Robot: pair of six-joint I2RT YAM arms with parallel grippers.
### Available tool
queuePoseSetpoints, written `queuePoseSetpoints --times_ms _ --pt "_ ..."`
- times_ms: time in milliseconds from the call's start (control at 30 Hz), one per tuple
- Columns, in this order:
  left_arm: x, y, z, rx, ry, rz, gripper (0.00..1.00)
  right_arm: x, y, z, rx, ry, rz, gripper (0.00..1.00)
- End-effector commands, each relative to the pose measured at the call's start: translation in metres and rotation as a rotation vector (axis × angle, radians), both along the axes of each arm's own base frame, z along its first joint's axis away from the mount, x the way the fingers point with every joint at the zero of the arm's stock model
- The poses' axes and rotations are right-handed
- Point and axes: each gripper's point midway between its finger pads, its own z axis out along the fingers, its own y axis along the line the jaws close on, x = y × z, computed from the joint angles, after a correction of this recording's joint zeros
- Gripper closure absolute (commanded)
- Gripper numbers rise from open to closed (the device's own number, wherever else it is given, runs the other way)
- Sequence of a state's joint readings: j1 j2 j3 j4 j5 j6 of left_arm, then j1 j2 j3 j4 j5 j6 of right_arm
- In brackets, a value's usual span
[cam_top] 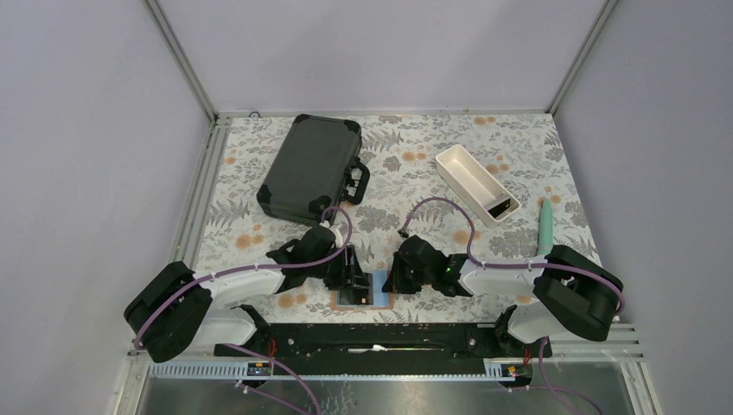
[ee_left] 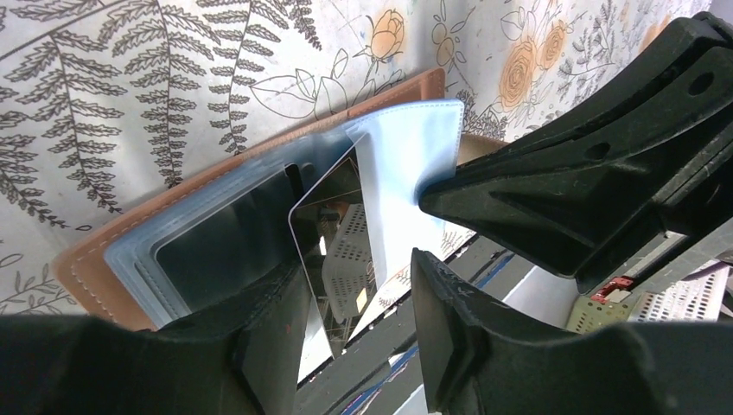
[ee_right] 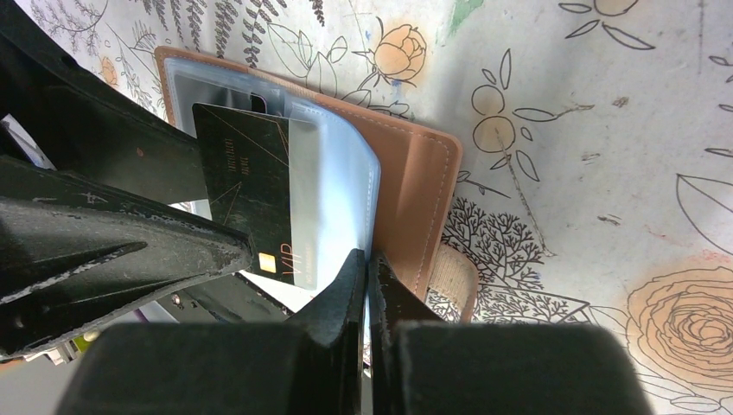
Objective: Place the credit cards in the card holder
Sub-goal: Insert the credit card into the card holder.
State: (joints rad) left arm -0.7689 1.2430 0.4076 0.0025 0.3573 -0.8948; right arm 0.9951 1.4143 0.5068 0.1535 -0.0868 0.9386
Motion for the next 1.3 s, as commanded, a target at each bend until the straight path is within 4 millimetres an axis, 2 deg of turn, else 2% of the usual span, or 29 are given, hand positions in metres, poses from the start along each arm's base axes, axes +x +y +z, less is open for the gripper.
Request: queuePoseSetpoints --times_ms 0,267,467,733,967,1267 --pt "-0.003 0.018 -0.017 0.143 0.006 0.021 0.52 0.006 -0.002 0.004 -0.015 -0.047 -0.009 1.0" --pt "-0.004 0.002 -0.014 0.208 -0.002 -0.032 0.59 0.007 -0.004 0.004 -0.02 -0.054 -0.012 1.0" --pt "-0.008 -0.008 -0.013 0.24 0.0 -0.075 0.59 0.007 -0.005 0.005 -0.023 -0.06 -0.01 1.0" --pt "-0.004 0.008 -0.007 0.329 -0.025 -0.066 0.53 0.007 -0.006 0.006 -0.022 -0.067 -0.011 1.0" --pt "-0.005 0.011 0.001 0.328 -0.03 -0.054 0.39 0.007 -0.008 0.006 -0.024 -0.072 -0.012 1.0" --pt "-0.01 0.002 0.002 0.278 -0.018 -0.059 0.42 0.007 -0.008 0.006 -0.023 -0.072 -0.011 1.0"
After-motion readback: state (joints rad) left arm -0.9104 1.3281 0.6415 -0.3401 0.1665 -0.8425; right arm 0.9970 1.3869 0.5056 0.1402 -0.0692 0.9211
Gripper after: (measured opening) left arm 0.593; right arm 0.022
